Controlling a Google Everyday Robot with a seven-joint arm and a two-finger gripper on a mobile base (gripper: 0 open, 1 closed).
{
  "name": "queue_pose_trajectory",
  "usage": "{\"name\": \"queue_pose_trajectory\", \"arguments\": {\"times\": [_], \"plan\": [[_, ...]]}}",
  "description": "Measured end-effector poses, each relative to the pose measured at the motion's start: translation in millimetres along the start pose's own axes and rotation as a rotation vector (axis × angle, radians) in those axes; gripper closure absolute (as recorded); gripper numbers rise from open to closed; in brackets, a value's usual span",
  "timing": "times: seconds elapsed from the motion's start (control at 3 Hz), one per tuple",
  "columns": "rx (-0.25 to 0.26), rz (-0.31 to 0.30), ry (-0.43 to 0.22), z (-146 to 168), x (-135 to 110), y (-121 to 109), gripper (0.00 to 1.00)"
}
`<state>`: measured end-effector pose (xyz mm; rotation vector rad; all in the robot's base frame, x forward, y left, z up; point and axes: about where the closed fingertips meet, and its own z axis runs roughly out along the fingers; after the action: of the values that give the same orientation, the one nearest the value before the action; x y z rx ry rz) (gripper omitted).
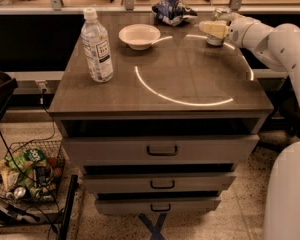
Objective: Place 7up can into paper bowl
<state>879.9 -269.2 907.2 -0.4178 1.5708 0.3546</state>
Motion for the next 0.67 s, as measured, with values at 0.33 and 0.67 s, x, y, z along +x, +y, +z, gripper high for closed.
{"name": "queue_pose_trajectory", "arguments": {"times": [0.33,0.67], "plan": [[-0.002,0.001,0.002,1.6,0.7,1.6,0.44],[-0.006,0.002,0.002,3.8,1.5,3.9,0.67]]}}
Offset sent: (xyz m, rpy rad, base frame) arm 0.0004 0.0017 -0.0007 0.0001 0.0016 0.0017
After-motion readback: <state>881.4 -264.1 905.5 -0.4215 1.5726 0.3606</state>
